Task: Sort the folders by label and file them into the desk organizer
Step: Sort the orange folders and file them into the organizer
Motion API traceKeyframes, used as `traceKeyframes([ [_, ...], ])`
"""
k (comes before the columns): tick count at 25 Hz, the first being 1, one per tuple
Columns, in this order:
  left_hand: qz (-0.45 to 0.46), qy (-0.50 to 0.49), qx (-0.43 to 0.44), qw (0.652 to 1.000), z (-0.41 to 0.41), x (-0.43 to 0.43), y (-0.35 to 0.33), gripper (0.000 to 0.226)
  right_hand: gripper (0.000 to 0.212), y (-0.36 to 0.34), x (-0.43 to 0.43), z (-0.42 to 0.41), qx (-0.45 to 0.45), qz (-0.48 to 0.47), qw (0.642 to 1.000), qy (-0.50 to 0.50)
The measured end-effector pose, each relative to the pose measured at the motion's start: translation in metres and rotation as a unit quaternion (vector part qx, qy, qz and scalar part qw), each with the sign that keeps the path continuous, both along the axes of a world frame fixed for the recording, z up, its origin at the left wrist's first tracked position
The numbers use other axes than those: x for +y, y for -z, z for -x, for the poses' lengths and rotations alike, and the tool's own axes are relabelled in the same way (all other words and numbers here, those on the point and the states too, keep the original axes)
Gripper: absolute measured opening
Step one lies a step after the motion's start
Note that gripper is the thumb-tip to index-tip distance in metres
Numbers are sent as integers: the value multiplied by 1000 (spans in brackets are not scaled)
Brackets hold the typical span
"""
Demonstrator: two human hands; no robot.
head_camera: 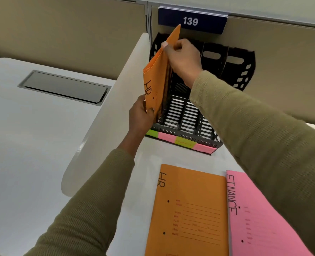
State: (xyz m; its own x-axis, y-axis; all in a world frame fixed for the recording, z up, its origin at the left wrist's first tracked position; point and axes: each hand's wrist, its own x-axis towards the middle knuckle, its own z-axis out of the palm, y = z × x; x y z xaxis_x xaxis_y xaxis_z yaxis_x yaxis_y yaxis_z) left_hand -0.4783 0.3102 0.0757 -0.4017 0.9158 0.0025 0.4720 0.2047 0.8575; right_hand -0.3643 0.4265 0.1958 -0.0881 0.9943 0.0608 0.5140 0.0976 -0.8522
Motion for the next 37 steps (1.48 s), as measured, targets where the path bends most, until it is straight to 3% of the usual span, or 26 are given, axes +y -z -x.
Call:
traceKeyframes([
  [3,-33,-79,18,996,-5,-42,17,61,45,8,-44,-28,43,-1,999,7],
  [7,14,-70,4,997,-24,-120,61,53,34,64,-135,-74,66,33,997,-10],
  [10,152,-34,-25,988,-39,-162,90,52,32,107,-201,-100,23,133,991,-3],
  [14,300,5,-9,954,-54,-189,111,67,49,162,-271,-130,-99,236,967,-9],
  [18,340,-23,-63,938,-66,-197,111,62,75,198,-315,-145,-165,352,921,-10],
  [20,345,-29,-79,935,-73,-197,109,54,80,205,-327,-146,-166,355,920,-14],
  [25,314,8,-99,944,-83,-196,94,20,78,191,-326,-144,-110,335,936,15],
  [30,206,44,-164,964,-72,-180,35,17,77,168,-305,-144,-50,312,947,64],
  [33,111,60,-129,984,-53,-168,-13,14,81,153,-289,-140,4,320,943,90],
  [37,-18,61,-90,994,-32,-165,-83,14,76,115,-257,-119,138,341,926,84],
])
